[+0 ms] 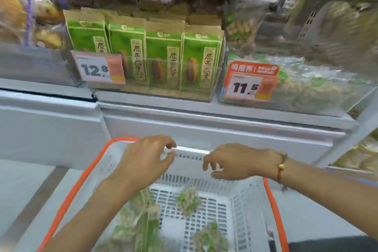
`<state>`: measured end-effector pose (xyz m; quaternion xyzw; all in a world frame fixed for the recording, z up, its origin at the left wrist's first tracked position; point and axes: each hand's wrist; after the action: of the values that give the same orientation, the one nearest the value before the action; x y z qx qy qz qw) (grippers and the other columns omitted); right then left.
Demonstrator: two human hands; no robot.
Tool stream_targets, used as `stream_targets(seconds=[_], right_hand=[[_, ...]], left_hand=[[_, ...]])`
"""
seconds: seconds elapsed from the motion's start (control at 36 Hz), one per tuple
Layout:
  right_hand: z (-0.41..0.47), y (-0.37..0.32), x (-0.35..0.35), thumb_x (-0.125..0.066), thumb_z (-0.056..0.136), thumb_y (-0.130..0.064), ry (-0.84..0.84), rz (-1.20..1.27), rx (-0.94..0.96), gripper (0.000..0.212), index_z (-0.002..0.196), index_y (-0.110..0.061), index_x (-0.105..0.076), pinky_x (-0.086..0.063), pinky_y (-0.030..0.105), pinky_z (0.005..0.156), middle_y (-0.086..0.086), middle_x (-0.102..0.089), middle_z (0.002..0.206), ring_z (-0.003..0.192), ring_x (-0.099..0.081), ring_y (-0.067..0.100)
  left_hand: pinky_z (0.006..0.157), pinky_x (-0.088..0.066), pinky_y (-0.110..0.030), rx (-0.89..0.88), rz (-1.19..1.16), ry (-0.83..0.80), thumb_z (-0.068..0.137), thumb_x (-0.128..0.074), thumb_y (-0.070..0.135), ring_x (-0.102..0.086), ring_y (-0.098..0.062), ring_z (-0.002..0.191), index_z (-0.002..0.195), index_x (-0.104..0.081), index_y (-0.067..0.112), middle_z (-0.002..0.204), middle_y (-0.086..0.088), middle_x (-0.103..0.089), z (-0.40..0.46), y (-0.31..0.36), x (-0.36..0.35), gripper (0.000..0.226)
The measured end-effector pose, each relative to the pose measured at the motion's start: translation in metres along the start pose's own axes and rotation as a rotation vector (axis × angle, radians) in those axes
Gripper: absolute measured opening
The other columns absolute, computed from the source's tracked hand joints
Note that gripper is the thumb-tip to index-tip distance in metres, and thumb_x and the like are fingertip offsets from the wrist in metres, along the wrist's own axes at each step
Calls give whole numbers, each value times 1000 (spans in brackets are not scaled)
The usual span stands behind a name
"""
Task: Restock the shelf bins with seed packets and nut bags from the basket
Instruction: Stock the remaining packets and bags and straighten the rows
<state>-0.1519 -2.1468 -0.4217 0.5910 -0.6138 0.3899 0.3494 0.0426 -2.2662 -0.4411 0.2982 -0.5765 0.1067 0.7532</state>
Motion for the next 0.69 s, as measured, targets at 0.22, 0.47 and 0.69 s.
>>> stream_targets(seconds=[0.22, 0.47, 0.69], right_hand=[[77, -32, -123, -47, 98, -28, -268, 159, -80, 38, 136, -22, -47, -41, 34, 93, 5, -51, 135, 120, -50, 26], [93, -109, -231, -59, 92, -30, -275, 617, -171, 56, 139, -14, -35, -49, 36, 87, 11, -56, 126, 110, -57, 27], [90, -93, -245, -77, 78, -27, -183, 1017, -293, 41, 115, -17, -63, -45, 21, 79, -2, -61, 110, 104, -59, 15]], left_hand=[[91, -44, -30, 328, 39, -503, 96, -45, 37, -54, -16, 116, 126, -52, 32, 131, 10, -55, -67, -77, -101, 31], [96, -42, -29, 402, -225, -991, 97, -44, 38, -55, -16, 110, 122, -56, 24, 126, 3, -59, -129, -101, -167, 31], [113, -27, -34, 305, -315, -1241, 84, -62, 53, -34, -18, 136, 146, -31, 22, 151, 3, -33, -130, -98, -168, 76]])
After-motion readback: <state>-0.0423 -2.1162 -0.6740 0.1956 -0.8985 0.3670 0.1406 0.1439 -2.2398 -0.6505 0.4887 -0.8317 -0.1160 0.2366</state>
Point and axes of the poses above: each hand's wrist, its own z-axis towards the middle knuckle, its own x-axis out of the back of the hand, y = z × x
